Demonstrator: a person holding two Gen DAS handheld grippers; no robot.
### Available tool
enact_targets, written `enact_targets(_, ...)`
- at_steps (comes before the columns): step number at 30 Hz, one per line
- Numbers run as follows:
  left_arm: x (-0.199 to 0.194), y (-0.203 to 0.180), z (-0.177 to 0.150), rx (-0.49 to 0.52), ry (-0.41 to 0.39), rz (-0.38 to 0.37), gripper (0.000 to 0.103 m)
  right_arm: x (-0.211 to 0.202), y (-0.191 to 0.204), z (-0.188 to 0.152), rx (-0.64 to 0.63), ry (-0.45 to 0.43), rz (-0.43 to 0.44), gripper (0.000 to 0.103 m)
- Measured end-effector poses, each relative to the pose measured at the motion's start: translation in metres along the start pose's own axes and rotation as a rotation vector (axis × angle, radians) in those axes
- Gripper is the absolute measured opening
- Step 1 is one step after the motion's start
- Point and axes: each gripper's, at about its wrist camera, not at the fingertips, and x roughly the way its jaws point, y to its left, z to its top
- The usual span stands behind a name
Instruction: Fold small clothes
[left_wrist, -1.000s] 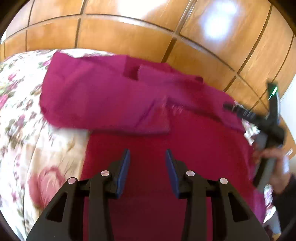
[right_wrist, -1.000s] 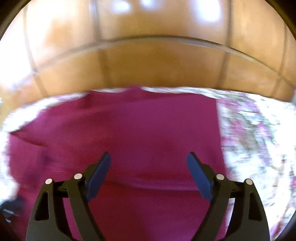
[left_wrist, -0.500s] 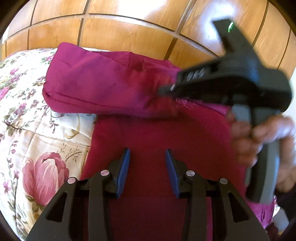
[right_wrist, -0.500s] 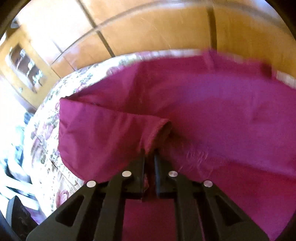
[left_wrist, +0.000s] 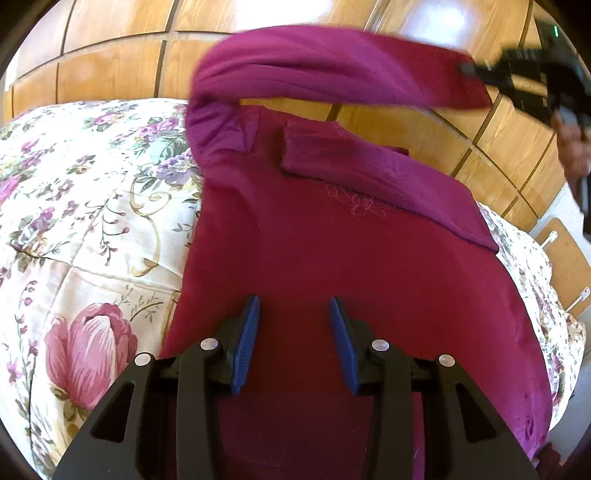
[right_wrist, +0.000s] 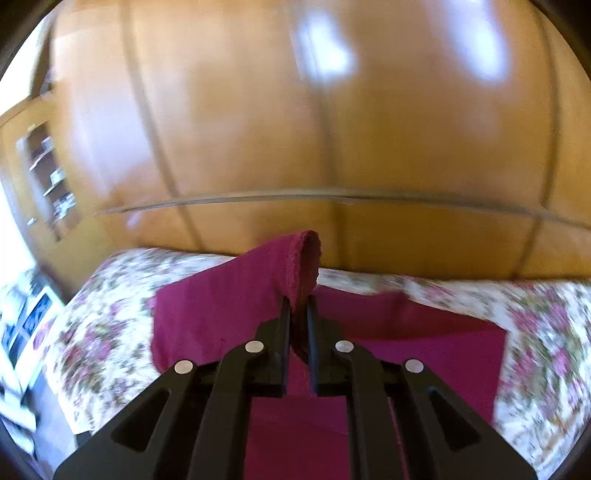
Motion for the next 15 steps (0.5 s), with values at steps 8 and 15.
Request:
enact_targets(8, 0.000, -0.002, 0.001, 0.002, 0.004, 0.006, 0.039, 0.036, -0.119, -0.049, 0.197, 0.144, -0.263, 0.007)
enact_targets(15, -0.003, -0.002, 0.016, -0.014, 0.075, 0.009, 0.039, 0.052, -0.170, -0.104, 0.310, 0.235, -0.315, 0.007)
